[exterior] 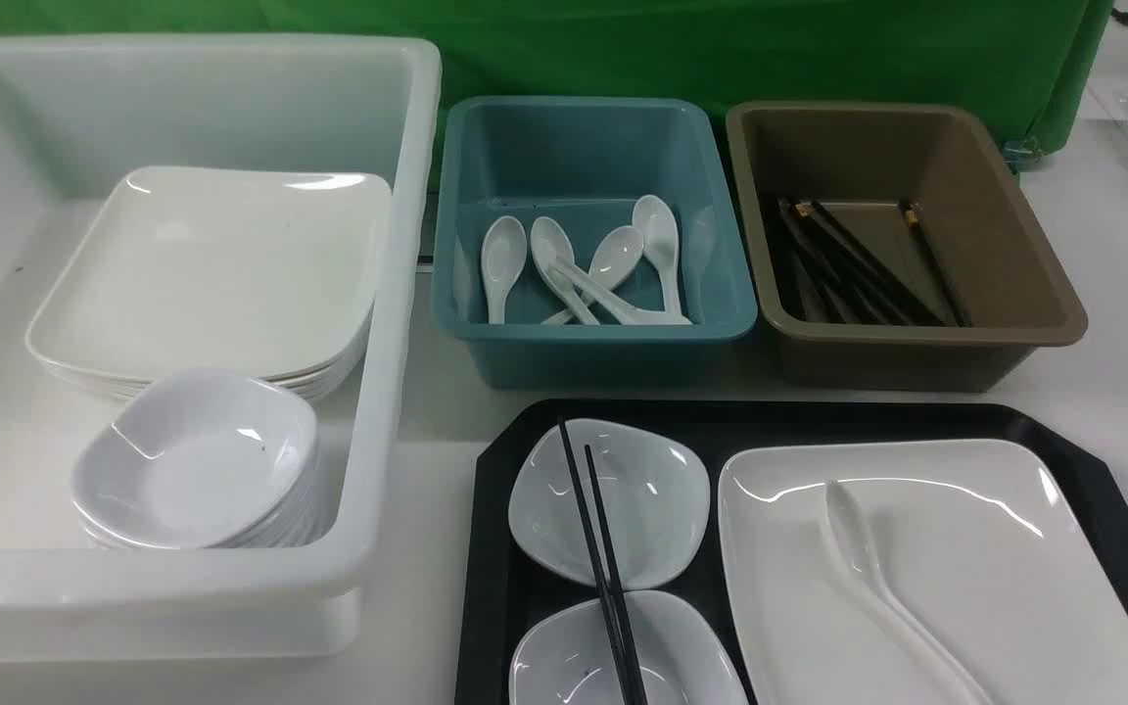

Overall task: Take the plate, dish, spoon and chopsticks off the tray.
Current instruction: Use the right arm to grab a pair of chopsticks from the plate

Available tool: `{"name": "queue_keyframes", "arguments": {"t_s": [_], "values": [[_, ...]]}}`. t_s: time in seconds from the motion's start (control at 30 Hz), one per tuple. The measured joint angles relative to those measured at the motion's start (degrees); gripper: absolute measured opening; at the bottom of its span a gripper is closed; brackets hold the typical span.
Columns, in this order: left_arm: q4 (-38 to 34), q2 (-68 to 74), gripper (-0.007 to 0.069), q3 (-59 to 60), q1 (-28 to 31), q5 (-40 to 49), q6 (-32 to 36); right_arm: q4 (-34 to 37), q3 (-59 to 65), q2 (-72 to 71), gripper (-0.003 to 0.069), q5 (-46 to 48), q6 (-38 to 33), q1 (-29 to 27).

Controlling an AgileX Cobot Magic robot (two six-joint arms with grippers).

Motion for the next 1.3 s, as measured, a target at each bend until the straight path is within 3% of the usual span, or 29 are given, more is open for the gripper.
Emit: {"name": "queue_keyframes", "arguments": {"t_s": [0.47,0.7,0.9,1.1,1.13,1.2,1.3], "values": [[2.0,0.0,0.0017,0.0,0.0,-1.85,-0.34,0.0,0.0,0.0,0.0242,0.05,0.0,0.0],[-13.03,0.0,0.0017,0.0,0.0,-19.46,-11.33,0.0,0.0,0.0,0.0242,0.05,0.0,0.0],[-14.95,0.0,0.0017,0.0,0.0,-28.12,-14.38,0.0,0.0,0.0,0.0242,0.05,0.0,0.0],[-15.02,0.0,0.0017,0.0,0.0,-38.55,-26.82,0.0,0.0,0.0,0.0242,-0.12,-0.33,0.0],[-13.23,0.0,0.0017,-0.09,0.0,-43.35,-32.82,1.87,0.0,0.0,0.0242,-2.59,2.86,0.0],[-11.14,-0.04,0.0017,-2.28,0.0,-43.85,-38.45,6.86,0.0,0.0,0.0242,-7.36,9.49,0.0],[-4.38,1.39,0.0017,-12.71,0.0,-35.26,-44.32,13.79,0.0,0.0,0.0242,-18.62,25.72,0.0]]}}
